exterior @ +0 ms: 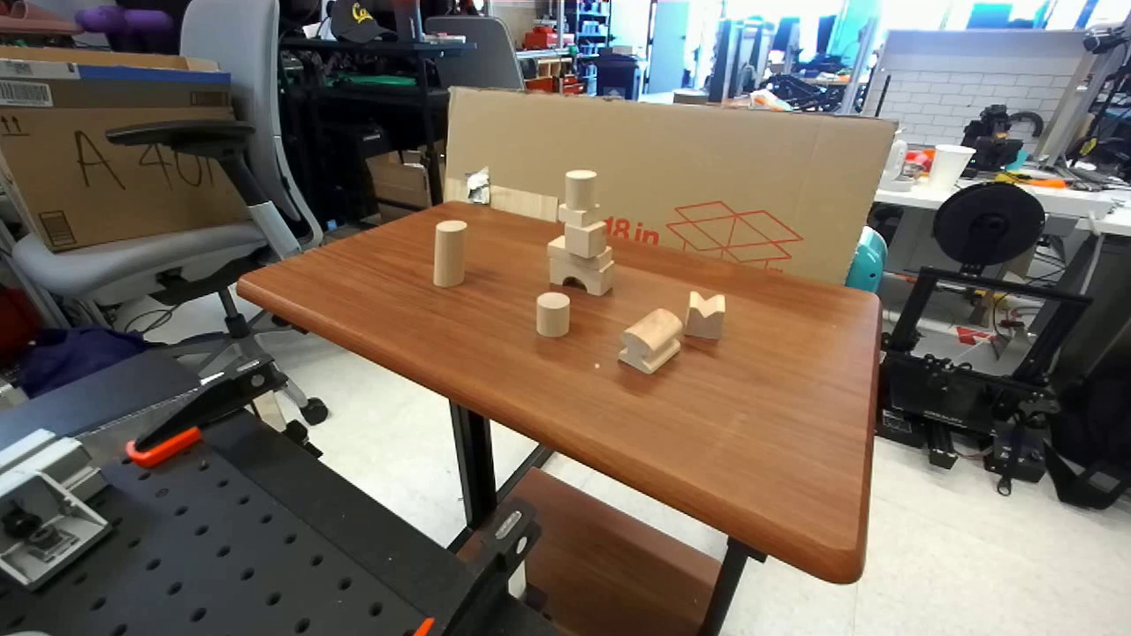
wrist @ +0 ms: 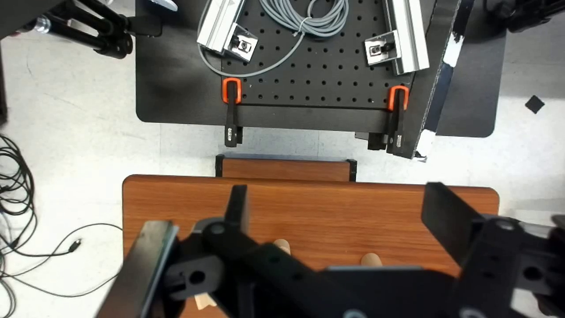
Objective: Put the small wooden cylinder on the big wooden cylinder
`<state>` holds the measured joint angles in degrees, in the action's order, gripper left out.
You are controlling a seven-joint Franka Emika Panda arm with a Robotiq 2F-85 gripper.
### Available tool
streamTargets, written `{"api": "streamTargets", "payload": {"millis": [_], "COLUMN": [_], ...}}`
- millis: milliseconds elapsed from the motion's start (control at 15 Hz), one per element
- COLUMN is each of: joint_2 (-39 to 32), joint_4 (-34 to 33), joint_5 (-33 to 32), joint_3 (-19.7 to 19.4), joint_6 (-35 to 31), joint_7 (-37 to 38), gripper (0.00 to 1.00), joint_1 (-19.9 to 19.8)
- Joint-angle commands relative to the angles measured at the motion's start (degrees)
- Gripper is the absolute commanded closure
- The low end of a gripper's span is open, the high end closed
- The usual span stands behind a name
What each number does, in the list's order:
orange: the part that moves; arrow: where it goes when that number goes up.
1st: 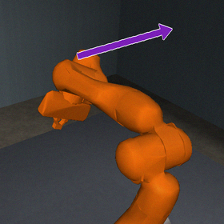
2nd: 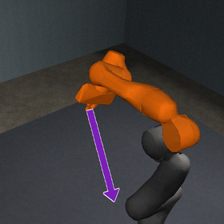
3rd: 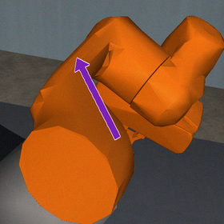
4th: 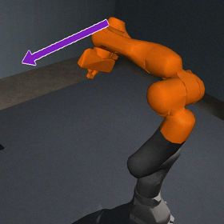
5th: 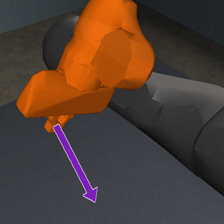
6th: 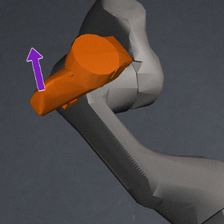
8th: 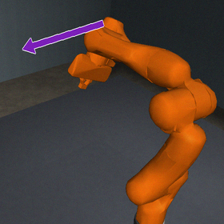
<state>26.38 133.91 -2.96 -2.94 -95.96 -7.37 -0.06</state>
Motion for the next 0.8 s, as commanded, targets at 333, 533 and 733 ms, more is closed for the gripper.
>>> {"api": "streamTargets", "payload": {"millis": [333, 533, 733], "joint_2": [-14.18, -23.95, -33.26], "joint_4": [0.13, -0.9, -2.82], "joint_5": [-1.13, -1.56, -1.92], "joint_3": [0.87, 1.1, 0.86], "joint_6": [-16.07, -24.53, -30.87], "joint_7": [3.29, 6.16, 8.25], "gripper": [0.0, 0.0, 0.0], "joint_1": [-0.6, -0.71, -0.61]}}
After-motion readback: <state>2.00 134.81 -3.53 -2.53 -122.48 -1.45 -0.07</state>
